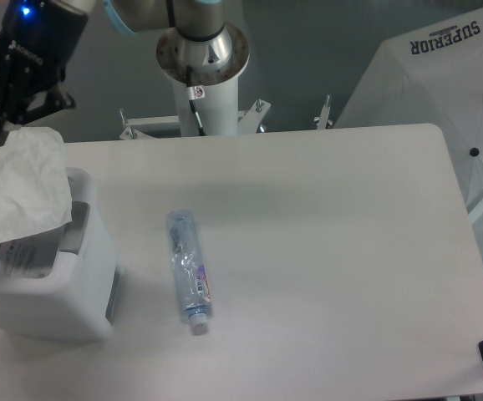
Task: Place the trash in the trash can
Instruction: 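Carry the bag over the white bin and lower it in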
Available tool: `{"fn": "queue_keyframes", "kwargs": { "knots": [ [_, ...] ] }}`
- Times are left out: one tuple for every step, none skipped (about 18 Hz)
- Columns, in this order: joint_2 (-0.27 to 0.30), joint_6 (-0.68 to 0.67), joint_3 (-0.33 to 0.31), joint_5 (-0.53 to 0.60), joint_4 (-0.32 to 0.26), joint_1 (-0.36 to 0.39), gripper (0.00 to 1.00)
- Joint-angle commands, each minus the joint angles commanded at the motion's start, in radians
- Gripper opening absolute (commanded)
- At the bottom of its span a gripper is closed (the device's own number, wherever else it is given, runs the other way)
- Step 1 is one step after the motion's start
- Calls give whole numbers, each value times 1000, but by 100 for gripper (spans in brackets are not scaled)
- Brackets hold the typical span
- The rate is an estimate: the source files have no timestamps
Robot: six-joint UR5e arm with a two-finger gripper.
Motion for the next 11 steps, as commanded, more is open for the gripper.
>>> {"fn": "queue_keyframes", "kwargs": {
  "knots": [
    [0,0,-3,0,0,-5,0],
    [-2,0,-3,0,-2,-6,0],
    [-3,-2,-6,0,-2,-8,1],
    [-5,0,-12,0,0,-8,1],
    [-5,-2,-12,0,0,-8,1],
    [0,-6,-12,0,0,-9,1],
    [5,-9,-11,0,0,-9,1],
    [8,-12,-9,-3,0,-11,1],
    [12,-12,-8,-5,0,-14,1],
    [20,-14,-9,-5,-2,-20,1],
    [21,-14,-9,-5,-2,-22,1]
  ]
}}
